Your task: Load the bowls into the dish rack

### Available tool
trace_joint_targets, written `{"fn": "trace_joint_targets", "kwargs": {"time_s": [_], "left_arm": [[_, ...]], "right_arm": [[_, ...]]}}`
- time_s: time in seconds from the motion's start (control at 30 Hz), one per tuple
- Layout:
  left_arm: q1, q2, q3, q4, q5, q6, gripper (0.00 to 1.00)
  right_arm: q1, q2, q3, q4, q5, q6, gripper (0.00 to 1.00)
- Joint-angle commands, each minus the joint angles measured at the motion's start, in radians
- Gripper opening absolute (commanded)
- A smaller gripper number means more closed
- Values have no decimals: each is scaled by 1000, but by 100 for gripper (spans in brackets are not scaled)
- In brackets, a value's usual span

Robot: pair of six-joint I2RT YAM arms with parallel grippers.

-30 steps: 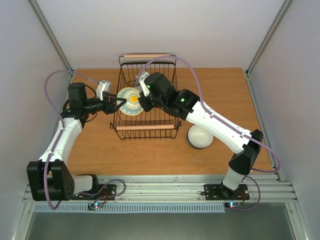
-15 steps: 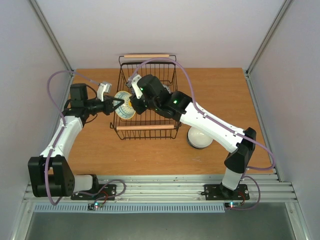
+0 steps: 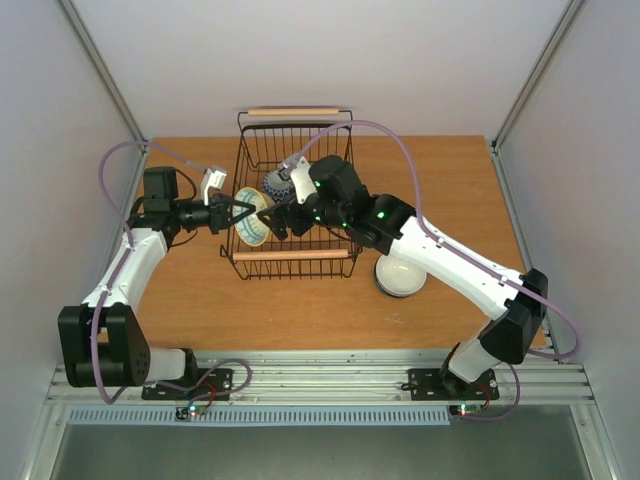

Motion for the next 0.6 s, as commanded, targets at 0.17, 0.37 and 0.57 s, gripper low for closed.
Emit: {"fn": "trace_joint_targets", "kwargs": {"time_s": [0.17, 0.37, 0.57], "left_arm": [[12, -9, 29, 37, 191, 13, 0], [15, -28, 22, 42, 206, 15, 0], [18, -34, 16, 49, 230, 17, 0]], "right_arm": [[-38, -77, -132, 178, -265, 156, 99], [-45, -51, -150, 211, -344, 207, 99], [-51, -35, -187, 278, -415, 242, 97]]}}
